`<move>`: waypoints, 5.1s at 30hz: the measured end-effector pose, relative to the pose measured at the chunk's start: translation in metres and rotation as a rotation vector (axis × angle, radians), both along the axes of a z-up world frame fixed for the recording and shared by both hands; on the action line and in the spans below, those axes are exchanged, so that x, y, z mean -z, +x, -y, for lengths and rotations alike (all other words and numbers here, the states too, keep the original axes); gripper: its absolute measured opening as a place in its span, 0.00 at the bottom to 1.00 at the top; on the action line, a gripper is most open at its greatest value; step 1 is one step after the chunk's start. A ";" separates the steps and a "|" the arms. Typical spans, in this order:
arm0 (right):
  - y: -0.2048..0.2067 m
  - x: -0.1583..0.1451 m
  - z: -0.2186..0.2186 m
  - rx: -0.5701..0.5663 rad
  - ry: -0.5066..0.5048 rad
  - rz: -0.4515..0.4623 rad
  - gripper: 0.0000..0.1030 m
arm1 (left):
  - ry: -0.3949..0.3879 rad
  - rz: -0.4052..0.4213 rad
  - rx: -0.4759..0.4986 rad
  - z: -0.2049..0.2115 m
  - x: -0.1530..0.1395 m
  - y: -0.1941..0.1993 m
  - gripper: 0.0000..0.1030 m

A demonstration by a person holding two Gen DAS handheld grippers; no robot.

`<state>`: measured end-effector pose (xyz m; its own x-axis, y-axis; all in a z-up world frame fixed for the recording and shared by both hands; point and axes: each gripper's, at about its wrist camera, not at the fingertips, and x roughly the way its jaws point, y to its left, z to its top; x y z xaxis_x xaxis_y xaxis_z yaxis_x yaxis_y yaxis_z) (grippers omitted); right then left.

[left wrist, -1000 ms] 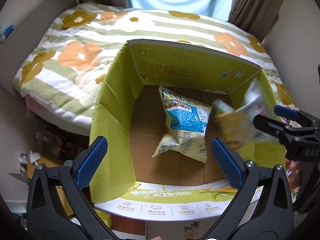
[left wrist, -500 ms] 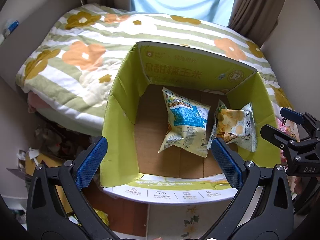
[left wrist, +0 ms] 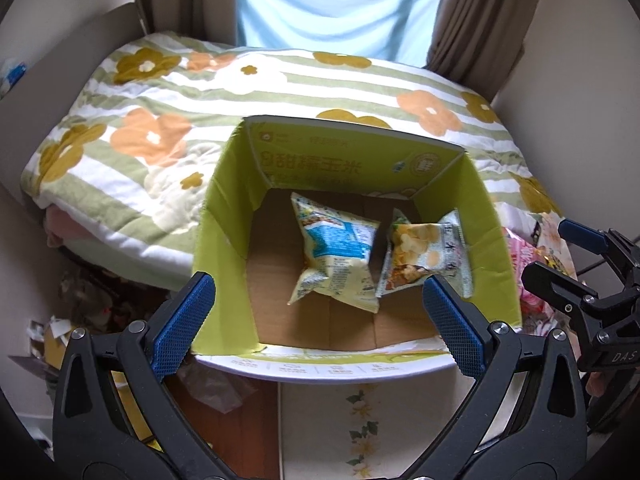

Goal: Organize snacks

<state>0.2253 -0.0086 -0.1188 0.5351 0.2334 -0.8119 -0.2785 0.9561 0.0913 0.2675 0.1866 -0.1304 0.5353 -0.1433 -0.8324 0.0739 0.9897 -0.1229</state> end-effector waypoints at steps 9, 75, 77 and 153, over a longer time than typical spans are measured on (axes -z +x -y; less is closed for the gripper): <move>-0.033 -0.024 0.048 0.076 0.004 0.067 1.00 | -0.040 0.034 0.084 0.047 -0.015 -0.017 1.00; 0.039 0.146 0.297 0.082 -0.021 -0.354 1.00 | 0.254 -0.335 0.384 0.359 0.132 0.055 0.92; 0.039 0.148 0.296 0.083 -0.015 -0.358 1.00 | 0.236 -0.344 0.381 0.356 0.134 0.055 0.91; 0.041 0.025 0.020 0.007 0.207 -0.075 0.54 | 0.100 -0.094 0.083 0.002 0.044 0.064 0.98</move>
